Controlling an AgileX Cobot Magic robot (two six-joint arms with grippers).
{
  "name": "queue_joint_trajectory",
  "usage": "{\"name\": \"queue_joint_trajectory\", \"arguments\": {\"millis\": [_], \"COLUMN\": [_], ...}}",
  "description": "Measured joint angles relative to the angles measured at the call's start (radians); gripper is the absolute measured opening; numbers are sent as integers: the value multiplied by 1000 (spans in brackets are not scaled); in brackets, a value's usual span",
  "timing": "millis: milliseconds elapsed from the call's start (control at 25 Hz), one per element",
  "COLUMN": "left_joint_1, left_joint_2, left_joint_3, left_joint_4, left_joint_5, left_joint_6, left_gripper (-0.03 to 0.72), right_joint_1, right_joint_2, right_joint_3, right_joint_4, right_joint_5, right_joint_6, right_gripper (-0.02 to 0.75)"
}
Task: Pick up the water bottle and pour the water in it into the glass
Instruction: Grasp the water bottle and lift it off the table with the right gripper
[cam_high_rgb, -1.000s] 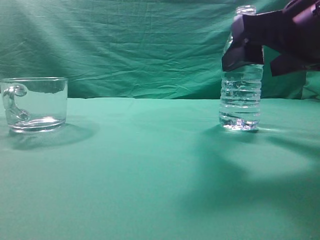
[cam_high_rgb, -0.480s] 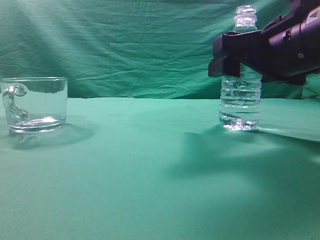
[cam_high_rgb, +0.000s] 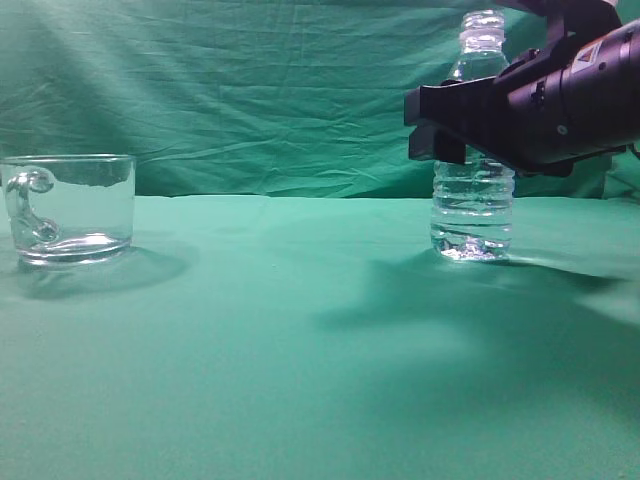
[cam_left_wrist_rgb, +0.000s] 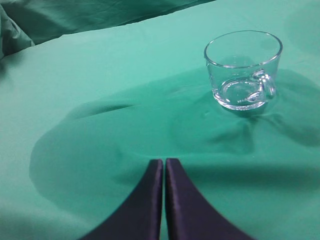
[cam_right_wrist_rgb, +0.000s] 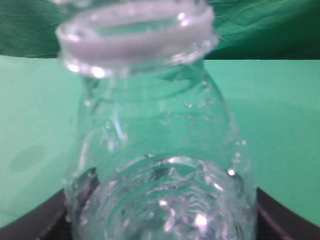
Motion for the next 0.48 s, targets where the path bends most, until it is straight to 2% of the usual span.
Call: {"name": "queue_joint_trajectory", "arguments": {"millis": [120, 160, 240, 320, 360, 400, 480], "left_joint_1": [0, 0, 0, 0, 0, 0, 0], "left_joint_2": [0, 0, 0, 0, 0, 0, 0], "left_joint_3": [0, 0, 0, 0, 0, 0, 0], "left_joint_4": [0, 0, 0, 0, 0, 0, 0], "left_joint_5": [0, 0, 0, 0, 0, 0, 0], "left_joint_6": [0, 0, 0, 0, 0, 0, 0], "left_gripper": [0, 0, 0, 0, 0, 0, 0], "right_joint_1": [0, 0, 0, 0, 0, 0, 0], "right_joint_2": [2, 2, 2, 2, 2, 2, 2], "right_joint_3": [0, 0, 0, 0, 0, 0, 0], "right_joint_4": [0, 0, 0, 0, 0, 0, 0], "right_joint_5": [-1, -1, -1, 1, 3, 3, 7], "right_joint_6": [0, 0, -2, -12, -14, -16, -20], "right_gripper": [483, 440, 430, 363, 369, 314, 314]}}
